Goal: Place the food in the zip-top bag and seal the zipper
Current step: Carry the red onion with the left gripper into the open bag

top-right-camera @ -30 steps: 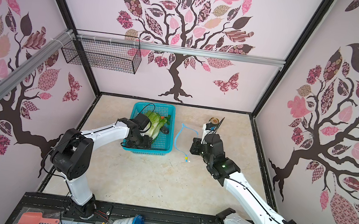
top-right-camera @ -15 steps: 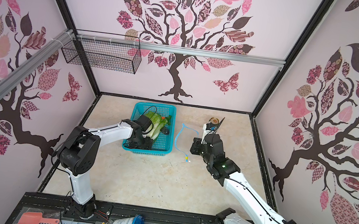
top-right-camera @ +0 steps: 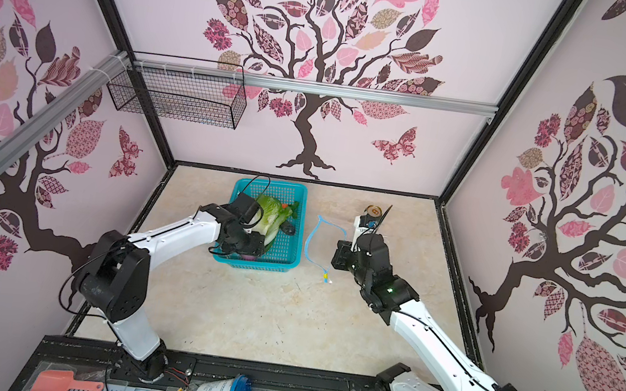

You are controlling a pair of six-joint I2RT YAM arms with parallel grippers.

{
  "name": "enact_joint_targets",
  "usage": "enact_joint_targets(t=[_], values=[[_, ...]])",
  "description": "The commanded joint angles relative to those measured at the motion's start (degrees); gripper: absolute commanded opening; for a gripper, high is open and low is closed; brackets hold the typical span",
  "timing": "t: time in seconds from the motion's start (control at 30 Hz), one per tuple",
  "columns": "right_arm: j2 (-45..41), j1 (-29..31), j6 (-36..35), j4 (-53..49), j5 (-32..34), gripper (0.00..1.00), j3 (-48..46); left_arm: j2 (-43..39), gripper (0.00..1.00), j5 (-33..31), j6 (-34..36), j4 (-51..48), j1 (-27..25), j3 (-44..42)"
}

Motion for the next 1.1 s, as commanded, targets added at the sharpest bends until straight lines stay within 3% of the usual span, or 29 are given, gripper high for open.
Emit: enact_joint_targets(t=[0.0, 0.2, 0.37, 0.5, 0.63, 0.97, 1.07], values=[[1.1, -0.2, 1.8, -0.9, -1.0, 0.00, 2.2, -3.8, 0.61, -0.3, 1.9, -1.5, -0.3, -0.4], [2.6, -0.2, 2.5, -0.1, -4.4, 0.00, 4.2, -7.5, 0.62, 1.0, 3.7, -1.3, -0.3, 1.3], [3.6, -0.2, 3.8, -0.5, -6.2, 0.00, 5.8, -10.7, 0.60, 7.5, 2.6, 4.1, -0.3, 2.6], [3.6, -0.2, 6.3, 2.3, -7.7, 0.00, 4.9, -13.5, 0.57, 15.1, -2.1, 14.2, -0.3, 1.1], [3.6, -0.2, 8.0, 3.8, -5.9, 0.00, 3.6, -15.5, 0.56, 18.7, -7.6, 22.9, -1.2, -0.5], [2.5, -0.2, 10.0, 10.1, -7.0, 0.00, -0.1, -10.5, 0.55, 18.7, -10.2, 36.7, -8.9, -1.5], [1.7, -0.2, 10.4, 13.4, -7.5, 0.00, -1.9, -8.0, 0.55, 16.2, -9.1, 39.0, -11.2, -1.3]])
